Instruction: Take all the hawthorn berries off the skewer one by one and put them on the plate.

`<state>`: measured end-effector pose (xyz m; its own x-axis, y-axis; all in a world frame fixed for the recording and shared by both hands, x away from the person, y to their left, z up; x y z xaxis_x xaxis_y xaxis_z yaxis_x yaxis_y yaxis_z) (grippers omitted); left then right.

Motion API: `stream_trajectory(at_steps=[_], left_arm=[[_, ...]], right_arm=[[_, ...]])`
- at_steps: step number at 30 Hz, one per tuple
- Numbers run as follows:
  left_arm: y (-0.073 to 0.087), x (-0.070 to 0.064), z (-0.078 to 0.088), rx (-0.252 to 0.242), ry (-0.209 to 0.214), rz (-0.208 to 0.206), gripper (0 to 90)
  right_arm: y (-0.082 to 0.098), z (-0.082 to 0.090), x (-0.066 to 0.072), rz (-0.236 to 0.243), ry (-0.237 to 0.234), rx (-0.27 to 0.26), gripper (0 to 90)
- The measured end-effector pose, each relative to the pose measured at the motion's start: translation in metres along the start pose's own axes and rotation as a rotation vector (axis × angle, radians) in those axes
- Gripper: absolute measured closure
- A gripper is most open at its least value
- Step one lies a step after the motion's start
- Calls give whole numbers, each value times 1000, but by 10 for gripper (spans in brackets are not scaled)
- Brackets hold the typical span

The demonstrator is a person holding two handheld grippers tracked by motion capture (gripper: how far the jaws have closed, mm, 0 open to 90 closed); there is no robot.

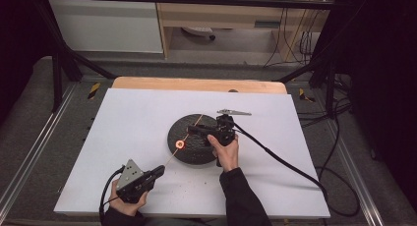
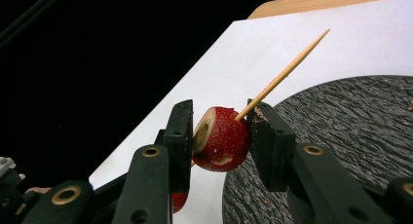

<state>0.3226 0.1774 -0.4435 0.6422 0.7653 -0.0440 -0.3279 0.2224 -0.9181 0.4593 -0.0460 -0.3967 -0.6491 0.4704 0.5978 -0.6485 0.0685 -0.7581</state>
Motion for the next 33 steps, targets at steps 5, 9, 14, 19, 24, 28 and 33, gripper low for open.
stream_trajectory(at_steps=[5,9,14,19,24,28,33], left_arm=[[-2,-1,2,-22,-3,-5,883],[-2,-1,4,-34,-9,-9,884],[-2,-1,4,-35,-14,-13,884],[-2,0,4,-38,-17,-6,884],[-2,-2,4,-43,-15,-13,884],[-1,-2,3,-32,-11,-10,884],[-2,-2,4,-40,-10,-13,884]], right_arm=[[-5,2,1,-15,-12,-20,667],[-9,4,-2,-16,7,-43,679],[-11,6,-2,-24,0,-43,683],[-7,5,0,-30,-20,-35,515],[2,-2,0,-51,-32,-3,501],[5,-5,-2,-61,-42,10,627],[0,-2,-2,-69,-40,-11,646]])
Point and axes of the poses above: each handheld gripper's, and its own axes: z roughly backward along the jaws, y roughly out of its underside, x roughly to its left, the point moved 4 cm from there along -z, roughly forward along the jaws, and after that the axes turned 2 degrees about -y, right-handed, at the moved point
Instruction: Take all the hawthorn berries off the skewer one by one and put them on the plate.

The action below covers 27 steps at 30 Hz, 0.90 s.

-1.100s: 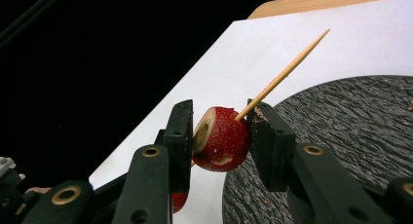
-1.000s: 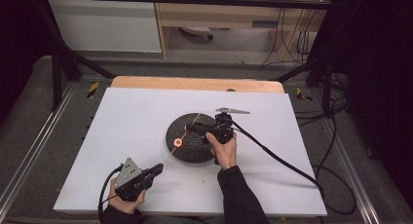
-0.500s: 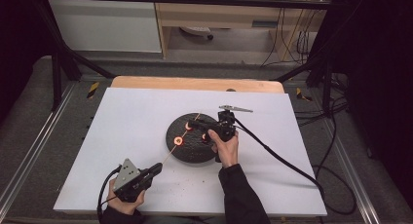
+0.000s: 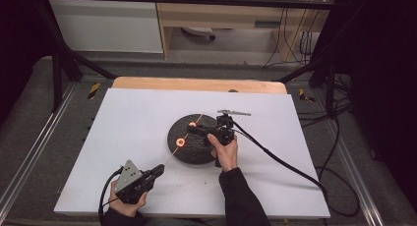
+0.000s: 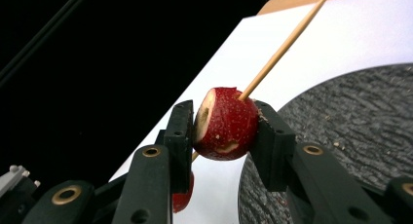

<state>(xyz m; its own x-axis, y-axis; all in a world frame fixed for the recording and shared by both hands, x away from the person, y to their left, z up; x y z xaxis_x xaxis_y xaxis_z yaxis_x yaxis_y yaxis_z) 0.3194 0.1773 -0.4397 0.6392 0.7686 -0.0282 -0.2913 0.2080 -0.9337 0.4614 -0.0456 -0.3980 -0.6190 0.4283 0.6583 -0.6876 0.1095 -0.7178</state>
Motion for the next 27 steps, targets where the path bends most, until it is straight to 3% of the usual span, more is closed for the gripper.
stream_trajectory(at_steps=[5,15,20,27], left_arm=[[-1,1,1,-5,2,0,884],[0,1,0,-3,-2,-2,884],[1,2,1,0,-2,2,884],[1,3,1,0,-6,5,884]], right_arm=[[-13,8,-1,4,33,-50,647],[-28,9,-14,6,59,-59,646],[-44,18,-20,26,127,-120,655],[-53,31,-33,77,214,-133,653]])
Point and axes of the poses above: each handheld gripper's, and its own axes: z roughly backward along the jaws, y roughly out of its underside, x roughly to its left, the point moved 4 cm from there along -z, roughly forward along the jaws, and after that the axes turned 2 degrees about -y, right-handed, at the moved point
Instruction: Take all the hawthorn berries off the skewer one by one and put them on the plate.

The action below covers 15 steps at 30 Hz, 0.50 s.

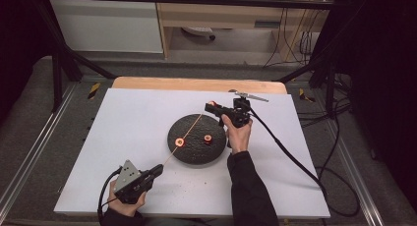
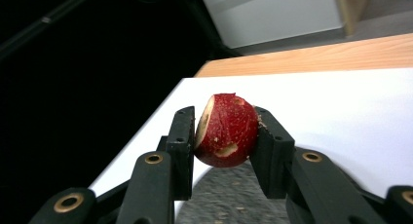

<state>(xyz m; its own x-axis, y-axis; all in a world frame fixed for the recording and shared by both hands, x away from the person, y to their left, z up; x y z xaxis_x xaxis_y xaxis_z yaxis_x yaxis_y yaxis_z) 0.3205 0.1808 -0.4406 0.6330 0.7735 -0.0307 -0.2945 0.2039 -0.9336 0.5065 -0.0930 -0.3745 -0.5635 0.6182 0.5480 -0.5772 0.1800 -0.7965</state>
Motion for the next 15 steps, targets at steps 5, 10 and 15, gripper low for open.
stream_trajectory(at_steps=[5,10,15], left_arm=[[0,1,0,0,-2,7,883],[1,2,0,7,-8,11,884],[2,3,-2,15,-10,18,883]], right_arm=[[14,4,-16,-4,38,22,651],[43,1,-16,34,35,100,648],[72,-4,-7,102,28,200,646]])
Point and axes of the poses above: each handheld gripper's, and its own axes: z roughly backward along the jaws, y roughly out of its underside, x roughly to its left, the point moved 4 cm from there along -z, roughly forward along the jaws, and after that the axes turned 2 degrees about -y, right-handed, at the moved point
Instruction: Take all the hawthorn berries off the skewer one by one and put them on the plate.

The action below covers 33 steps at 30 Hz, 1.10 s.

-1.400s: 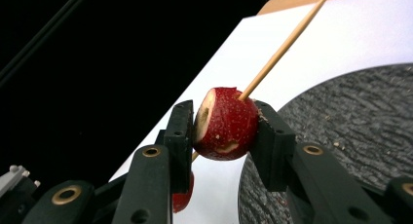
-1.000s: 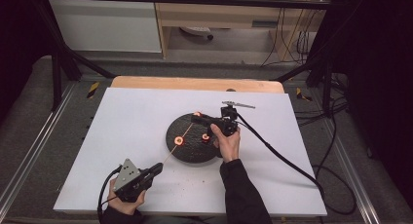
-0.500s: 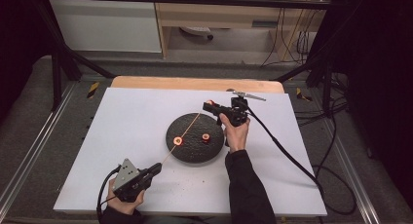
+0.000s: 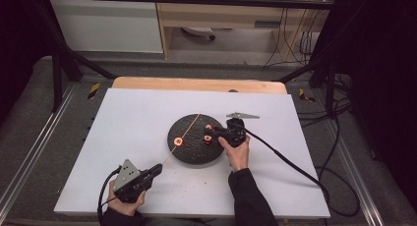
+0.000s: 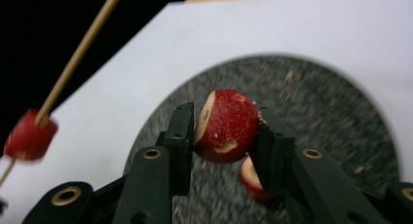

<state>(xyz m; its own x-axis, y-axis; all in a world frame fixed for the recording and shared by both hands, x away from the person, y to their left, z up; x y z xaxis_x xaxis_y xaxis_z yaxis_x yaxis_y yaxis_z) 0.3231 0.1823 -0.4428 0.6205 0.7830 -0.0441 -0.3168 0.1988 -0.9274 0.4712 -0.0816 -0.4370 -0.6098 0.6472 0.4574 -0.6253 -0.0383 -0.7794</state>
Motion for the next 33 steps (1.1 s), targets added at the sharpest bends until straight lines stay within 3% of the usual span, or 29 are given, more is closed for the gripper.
stream_trajectory(at_steps=[4,10,18,22,25,29,33], left_arm=[[1,0,-1,9,-1,2,883],[2,0,-2,18,0,3,883],[2,0,-3,29,2,1,883],[2,0,-3,29,2,2,883],[2,0,-4,30,4,4,883],[2,-1,-4,31,5,0,883],[3,-2,-5,32,5,-4,883]], right_arm=[[16,-5,7,32,-26,57,644],[31,-10,9,93,5,121,639],[41,-14,7,139,36,175,601],[34,-8,10,139,27,143,557],[24,1,14,140,25,89,489],[14,10,24,114,-36,11,346],[11,9,37,89,-98,-16,220]])
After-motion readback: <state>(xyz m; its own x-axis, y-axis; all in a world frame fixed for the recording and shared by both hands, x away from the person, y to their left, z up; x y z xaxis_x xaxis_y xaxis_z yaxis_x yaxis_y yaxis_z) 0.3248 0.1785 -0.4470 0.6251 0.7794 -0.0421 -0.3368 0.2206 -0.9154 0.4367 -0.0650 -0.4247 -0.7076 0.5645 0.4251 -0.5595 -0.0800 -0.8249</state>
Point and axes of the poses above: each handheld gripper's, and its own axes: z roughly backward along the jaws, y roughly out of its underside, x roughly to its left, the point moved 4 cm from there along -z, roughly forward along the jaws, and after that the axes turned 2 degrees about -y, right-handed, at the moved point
